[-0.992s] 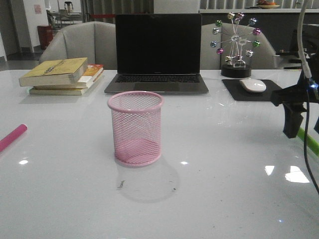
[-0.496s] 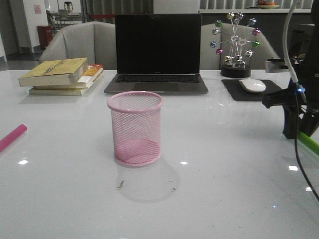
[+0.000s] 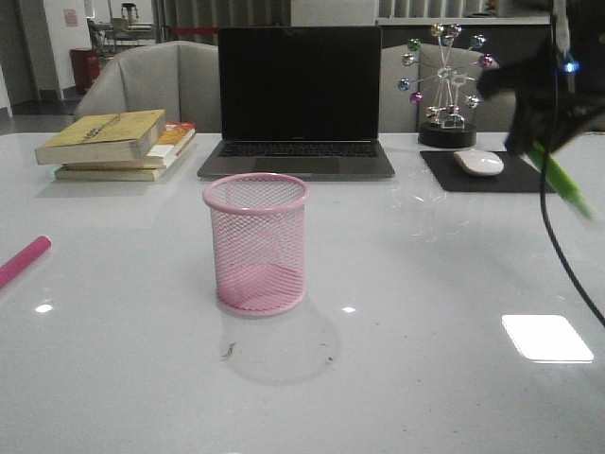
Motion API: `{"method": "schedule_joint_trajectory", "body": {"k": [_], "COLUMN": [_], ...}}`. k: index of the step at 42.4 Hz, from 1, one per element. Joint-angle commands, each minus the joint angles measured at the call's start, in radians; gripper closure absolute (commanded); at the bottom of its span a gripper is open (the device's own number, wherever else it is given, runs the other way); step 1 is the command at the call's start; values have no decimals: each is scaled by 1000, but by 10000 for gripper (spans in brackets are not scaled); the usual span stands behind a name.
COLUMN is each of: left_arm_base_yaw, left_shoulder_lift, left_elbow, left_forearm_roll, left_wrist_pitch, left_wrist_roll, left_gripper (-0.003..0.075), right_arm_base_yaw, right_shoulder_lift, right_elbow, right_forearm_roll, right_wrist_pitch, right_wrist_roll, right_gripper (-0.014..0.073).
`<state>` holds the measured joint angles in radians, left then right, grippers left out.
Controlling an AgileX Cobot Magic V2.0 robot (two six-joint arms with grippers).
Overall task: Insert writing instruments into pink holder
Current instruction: 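Lift the green marker and carry it over the pink mesh holder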
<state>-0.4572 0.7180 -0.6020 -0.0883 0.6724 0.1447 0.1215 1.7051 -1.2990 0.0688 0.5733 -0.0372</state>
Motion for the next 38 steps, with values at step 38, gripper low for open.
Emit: {"method": "schedule_joint_trajectory", "body": {"k": [38], "left_arm_base_yaw": [-8], "left_shoulder_lift": [2], "left_elbow": [-27], "left_forearm_roll": [-16], "left_wrist_pitch": [-74], "left_wrist_roll": [0], "left_gripper": [161], "right_arm_base_yaw": [535], "right_shoulder_lift": [-103], "right_elbow": [541], "right_forearm_roll": [-93], "right_wrist_pitch": [-1698], "right_wrist_roll": [-4], "right_gripper": [483]}}
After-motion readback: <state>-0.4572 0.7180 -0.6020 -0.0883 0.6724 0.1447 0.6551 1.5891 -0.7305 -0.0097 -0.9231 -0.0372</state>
